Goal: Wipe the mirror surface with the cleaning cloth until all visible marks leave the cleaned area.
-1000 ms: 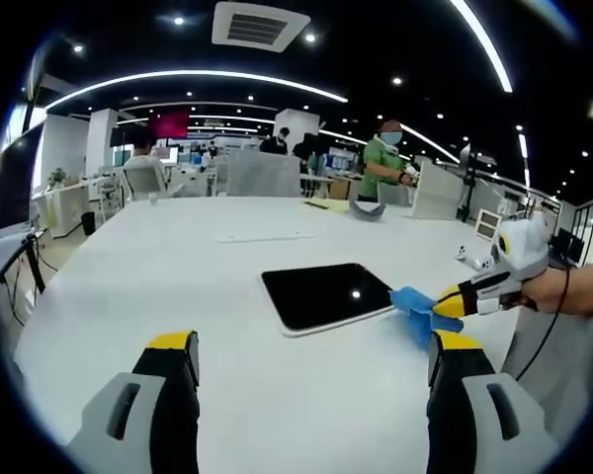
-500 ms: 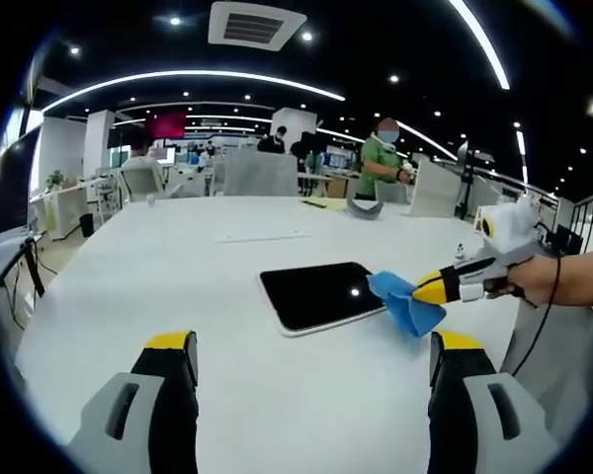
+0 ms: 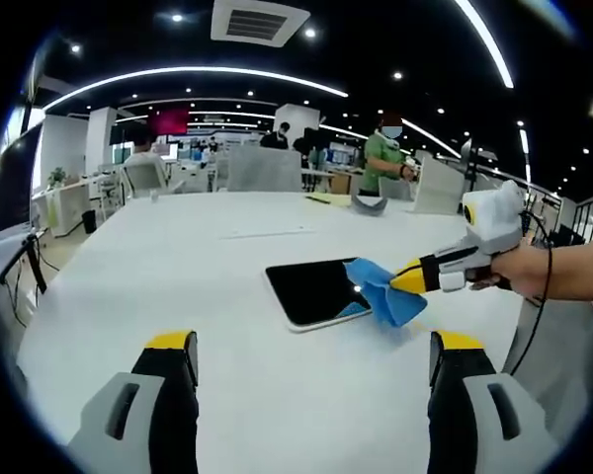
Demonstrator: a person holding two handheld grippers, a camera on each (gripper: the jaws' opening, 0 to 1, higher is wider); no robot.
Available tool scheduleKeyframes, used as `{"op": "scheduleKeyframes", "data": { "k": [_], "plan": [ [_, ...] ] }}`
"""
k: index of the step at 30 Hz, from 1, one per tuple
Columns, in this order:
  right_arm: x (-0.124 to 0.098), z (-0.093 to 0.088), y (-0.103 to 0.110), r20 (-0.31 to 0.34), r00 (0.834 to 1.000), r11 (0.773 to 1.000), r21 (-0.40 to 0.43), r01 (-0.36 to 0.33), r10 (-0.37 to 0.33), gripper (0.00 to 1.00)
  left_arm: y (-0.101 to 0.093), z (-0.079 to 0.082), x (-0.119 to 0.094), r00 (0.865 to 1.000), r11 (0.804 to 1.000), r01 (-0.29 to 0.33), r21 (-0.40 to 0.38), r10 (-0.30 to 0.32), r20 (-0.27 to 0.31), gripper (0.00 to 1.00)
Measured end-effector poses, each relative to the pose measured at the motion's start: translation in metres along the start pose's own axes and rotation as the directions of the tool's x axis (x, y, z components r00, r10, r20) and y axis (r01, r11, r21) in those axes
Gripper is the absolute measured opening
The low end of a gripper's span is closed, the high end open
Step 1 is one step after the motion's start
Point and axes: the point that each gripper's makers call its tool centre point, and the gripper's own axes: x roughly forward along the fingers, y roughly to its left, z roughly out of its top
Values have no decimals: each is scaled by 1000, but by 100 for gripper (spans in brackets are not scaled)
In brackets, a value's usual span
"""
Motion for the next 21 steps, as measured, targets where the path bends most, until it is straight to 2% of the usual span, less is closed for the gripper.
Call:
{"op": "scheduleKeyframes", "data": {
  "k": [21],
  "plan": [
    [45,29,-7,13,1000,1000,-13,-9,9,0,1,-4,8,999,1000,18,3,-18,-33,98]
  ]
}}
